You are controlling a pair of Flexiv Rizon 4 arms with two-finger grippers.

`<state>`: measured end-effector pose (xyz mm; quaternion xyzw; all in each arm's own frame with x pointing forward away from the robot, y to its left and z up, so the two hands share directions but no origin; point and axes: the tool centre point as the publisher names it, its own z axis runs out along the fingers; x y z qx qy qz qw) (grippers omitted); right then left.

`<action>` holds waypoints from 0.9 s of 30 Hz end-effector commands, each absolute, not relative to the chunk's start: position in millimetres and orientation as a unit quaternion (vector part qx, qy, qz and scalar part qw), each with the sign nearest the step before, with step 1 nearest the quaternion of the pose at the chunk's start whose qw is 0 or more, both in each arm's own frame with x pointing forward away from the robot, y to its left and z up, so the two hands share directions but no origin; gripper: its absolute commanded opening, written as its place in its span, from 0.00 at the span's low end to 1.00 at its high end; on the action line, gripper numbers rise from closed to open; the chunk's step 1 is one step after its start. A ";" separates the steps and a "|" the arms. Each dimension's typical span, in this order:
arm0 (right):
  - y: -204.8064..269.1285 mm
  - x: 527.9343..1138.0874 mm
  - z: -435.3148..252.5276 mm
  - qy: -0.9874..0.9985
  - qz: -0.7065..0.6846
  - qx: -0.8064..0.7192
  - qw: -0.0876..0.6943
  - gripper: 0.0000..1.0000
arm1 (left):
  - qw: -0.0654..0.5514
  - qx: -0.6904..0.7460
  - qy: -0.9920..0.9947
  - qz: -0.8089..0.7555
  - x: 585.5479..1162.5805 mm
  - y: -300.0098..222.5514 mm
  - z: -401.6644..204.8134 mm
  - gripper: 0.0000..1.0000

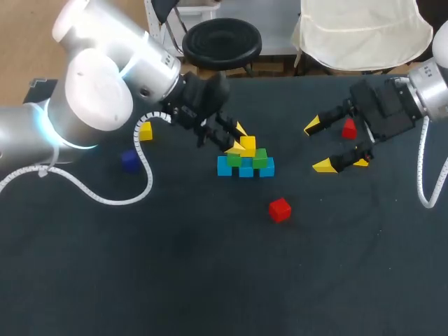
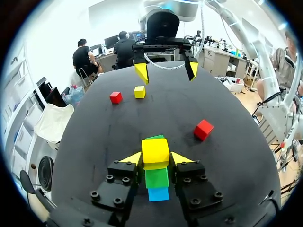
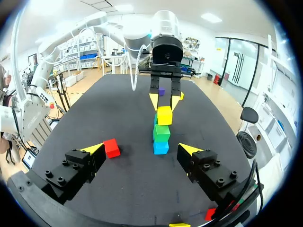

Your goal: Place the blue cubes, place green cubes on the blue cubes, place the yellow cubes on the green cubes, then place the red cubes on the yellow cubes, and place purple cube on the red cubes.

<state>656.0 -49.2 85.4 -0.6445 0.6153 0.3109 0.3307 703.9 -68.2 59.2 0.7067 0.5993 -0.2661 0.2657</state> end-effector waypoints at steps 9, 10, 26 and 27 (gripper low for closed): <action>-49.0 656.3 84.9 0.615 0.311 -0.645 0.331 1.00 | 0.266 0.703 0.607 -0.260 707.9 -67.6 58.0 0.15; -49.0 656.3 84.9 0.615 0.311 -0.645 0.331 1.00 | 0.265 0.701 0.609 -0.262 708.0 -67.9 57.9 0.34; -49.0 656.3 84.9 0.615 0.311 -0.645 0.331 1.00 | 0.272 0.688 0.618 -0.266 708.5 -65.9 64.7 1.00; -49.0 656.3 84.9 0.615 0.311 -0.645 0.331 1.00 | 0.274 0.687 0.618 -0.266 708.0 -65.3 67.4 1.00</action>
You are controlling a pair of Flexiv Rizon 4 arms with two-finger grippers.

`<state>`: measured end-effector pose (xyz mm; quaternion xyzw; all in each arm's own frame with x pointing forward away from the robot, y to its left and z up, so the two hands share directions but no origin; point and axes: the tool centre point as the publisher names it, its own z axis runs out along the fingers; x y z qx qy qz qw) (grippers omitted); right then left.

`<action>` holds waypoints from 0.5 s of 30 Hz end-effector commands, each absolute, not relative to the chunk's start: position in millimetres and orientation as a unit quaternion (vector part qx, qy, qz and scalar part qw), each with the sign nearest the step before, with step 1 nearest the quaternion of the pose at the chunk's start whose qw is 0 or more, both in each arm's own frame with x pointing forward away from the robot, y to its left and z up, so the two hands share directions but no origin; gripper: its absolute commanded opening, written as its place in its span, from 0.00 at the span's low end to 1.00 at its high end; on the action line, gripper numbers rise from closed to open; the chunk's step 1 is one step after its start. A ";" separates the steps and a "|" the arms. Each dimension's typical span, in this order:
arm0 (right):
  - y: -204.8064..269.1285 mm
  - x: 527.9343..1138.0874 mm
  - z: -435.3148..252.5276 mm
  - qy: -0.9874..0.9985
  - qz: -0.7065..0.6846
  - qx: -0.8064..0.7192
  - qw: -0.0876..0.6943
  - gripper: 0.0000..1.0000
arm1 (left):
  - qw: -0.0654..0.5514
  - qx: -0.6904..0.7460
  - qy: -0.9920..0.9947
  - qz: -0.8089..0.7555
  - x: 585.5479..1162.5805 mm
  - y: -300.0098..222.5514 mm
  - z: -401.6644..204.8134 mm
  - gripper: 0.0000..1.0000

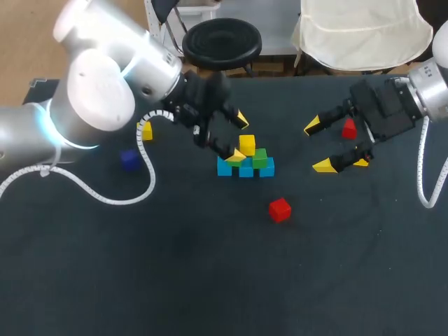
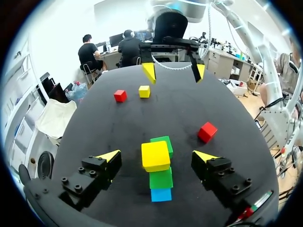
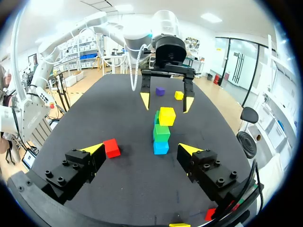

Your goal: Place the blue cubes, place green cubes on the blue cubes, place the yellow cubes on the green cubes, then place the red cubes on the yellow cubes, and place purple cube on the red cubes.

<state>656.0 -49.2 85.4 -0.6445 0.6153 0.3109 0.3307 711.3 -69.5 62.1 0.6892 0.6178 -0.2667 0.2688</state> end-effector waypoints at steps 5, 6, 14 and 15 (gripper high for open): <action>-49.0 656.3 84.9 0.615 0.311 -0.645 0.331 1.00 | 0.285 0.680 0.618 -0.271 703.0 -62.7 84.5 1.00; -49.0 656.3 84.9 0.615 0.311 -0.645 0.331 1.00 | 0.288 0.677 0.621 -0.270 701.8 -61.7 88.1 1.00; -49.0 656.3 84.9 0.615 0.311 -0.645 0.331 1.00 | 0.310 0.658 0.634 -0.262 695.4 -48.8 110.7 1.00; -49.0 656.3 84.9 0.615 0.311 -0.645 0.331 1.00 | 0.311 0.654 0.637 -0.264 695.2 -46.4 111.8 1.00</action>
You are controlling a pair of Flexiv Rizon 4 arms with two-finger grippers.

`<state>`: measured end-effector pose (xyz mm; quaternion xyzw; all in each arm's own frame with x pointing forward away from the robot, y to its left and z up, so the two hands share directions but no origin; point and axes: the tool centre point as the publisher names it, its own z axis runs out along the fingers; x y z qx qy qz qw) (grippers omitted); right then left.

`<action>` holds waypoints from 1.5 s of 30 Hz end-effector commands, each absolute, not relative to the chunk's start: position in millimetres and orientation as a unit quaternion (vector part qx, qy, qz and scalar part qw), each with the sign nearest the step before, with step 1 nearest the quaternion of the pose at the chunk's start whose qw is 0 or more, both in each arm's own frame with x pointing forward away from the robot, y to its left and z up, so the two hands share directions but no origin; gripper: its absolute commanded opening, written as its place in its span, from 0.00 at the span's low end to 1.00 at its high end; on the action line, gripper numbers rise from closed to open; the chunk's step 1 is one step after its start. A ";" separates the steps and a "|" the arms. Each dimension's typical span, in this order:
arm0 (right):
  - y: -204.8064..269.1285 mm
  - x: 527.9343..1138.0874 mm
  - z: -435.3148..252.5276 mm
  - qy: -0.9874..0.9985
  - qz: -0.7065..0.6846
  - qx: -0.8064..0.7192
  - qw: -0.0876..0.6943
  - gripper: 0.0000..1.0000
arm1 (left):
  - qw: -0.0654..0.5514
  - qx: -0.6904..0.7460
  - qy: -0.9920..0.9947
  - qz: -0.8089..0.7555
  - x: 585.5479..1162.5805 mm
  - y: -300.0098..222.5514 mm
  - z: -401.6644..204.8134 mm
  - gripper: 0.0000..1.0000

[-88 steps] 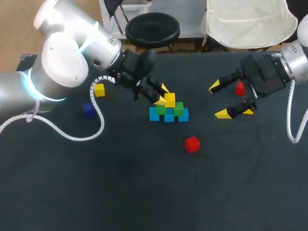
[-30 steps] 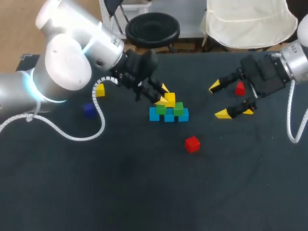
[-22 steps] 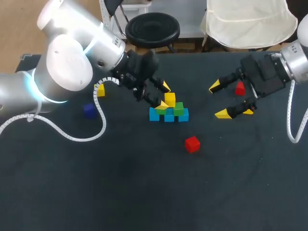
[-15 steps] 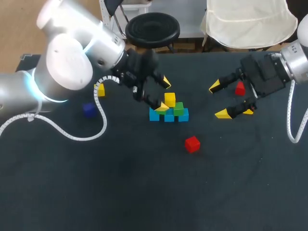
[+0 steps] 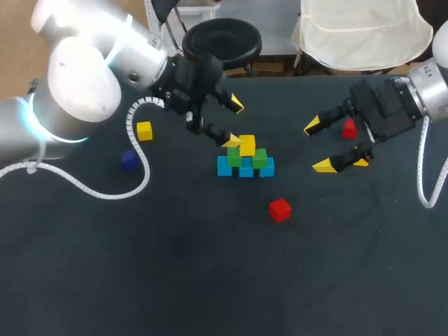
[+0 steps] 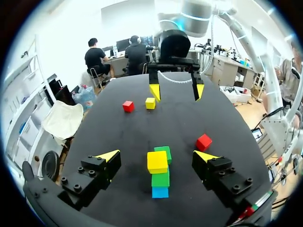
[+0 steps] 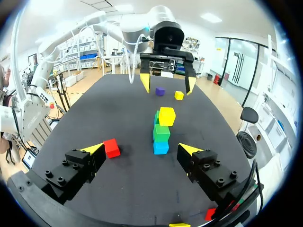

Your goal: Place the blue cubes, place green cubes on the blue cubes, place the yellow cubes on the green cubes, then place the red cubes on the yellow cubes, and place purple cube on the red cubes.

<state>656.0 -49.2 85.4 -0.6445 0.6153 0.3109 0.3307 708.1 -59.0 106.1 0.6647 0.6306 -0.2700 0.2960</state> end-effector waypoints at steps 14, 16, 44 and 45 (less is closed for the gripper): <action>-49.0 656.3 84.9 0.615 0.311 -0.645 0.331 1.00 | 0.318 0.620 0.657 -0.288 691.0 -17.1 122.0 1.00; -49.0 656.3 84.9 0.615 0.311 -0.645 0.331 1.00 | 0.314 0.619 0.660 -0.287 689.3 -11.7 124.2 1.00; -54.3 652.4 88.5 0.612 0.309 -0.647 0.335 1.00 | 0.296 0.580 0.704 -0.282 683.7 14.7 114.5 1.00; -57.8 650.0 90.8 0.614 0.305 -0.648 0.333 1.00 | 0.296 0.580 0.704 -0.282 683.7 14.7 114.5 1.00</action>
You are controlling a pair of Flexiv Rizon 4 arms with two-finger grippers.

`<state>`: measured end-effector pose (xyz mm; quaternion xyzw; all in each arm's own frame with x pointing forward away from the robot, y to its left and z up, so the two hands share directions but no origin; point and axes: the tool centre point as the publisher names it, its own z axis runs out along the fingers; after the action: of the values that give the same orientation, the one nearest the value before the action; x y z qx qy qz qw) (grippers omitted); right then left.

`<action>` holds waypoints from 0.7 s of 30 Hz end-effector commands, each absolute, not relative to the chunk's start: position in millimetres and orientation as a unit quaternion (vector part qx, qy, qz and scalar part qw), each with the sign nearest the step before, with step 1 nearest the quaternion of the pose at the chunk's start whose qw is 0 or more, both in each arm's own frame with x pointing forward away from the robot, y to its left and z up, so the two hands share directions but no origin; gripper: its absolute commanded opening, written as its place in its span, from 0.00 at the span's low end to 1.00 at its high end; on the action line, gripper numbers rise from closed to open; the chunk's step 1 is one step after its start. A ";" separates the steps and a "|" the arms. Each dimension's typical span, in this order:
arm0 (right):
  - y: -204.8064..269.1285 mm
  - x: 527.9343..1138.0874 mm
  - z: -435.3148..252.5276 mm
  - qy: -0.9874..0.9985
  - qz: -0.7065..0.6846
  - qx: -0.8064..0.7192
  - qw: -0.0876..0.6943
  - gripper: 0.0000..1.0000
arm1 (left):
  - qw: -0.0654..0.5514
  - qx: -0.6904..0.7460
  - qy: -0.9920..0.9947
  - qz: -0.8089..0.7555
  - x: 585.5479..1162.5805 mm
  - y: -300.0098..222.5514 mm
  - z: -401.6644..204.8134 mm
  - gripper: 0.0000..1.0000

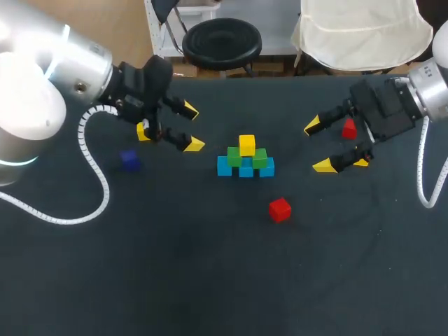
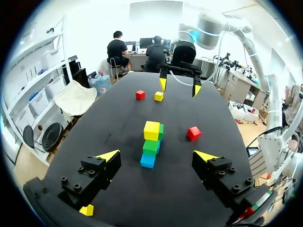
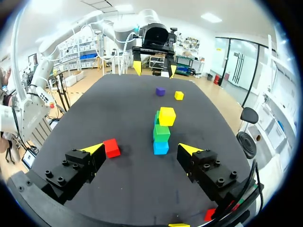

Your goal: Place the blue cubes, place green cubes on the blue cubes, place the yellow cubes on the green cubes, then place the red cubes on the yellow cubes, and place purple cube on the red cubes.

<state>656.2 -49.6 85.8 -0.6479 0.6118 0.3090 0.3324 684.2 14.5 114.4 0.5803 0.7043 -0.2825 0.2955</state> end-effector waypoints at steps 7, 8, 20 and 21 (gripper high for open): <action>-100.1 637.2 106.0 0.622 0.296 -0.639 0.342 1.00 | 0.296 0.580 0.704 -0.282 683.7 14.7 114.5 1.00; -108.0 635.1 106.2 0.628 0.286 -0.641 0.336 1.00 | 0.296 0.580 0.704 -0.282 683.7 14.7 114.5 1.00; -172.4 627.1 84.3 0.685 0.302 -0.587 0.307 1.00 | 0.296 0.580 0.704 -0.282 683.7 14.7 114.5 1.00; -172.4 627.1 84.3 0.685 0.302 -0.587 0.307 1.00 | 0.296 0.580 0.704 -0.282 683.7 14.7 114.5 1.00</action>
<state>627.1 -166.7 83.1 -0.5889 0.6820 0.3006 0.3125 684.2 14.6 114.3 0.5805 0.7042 -0.2825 0.2956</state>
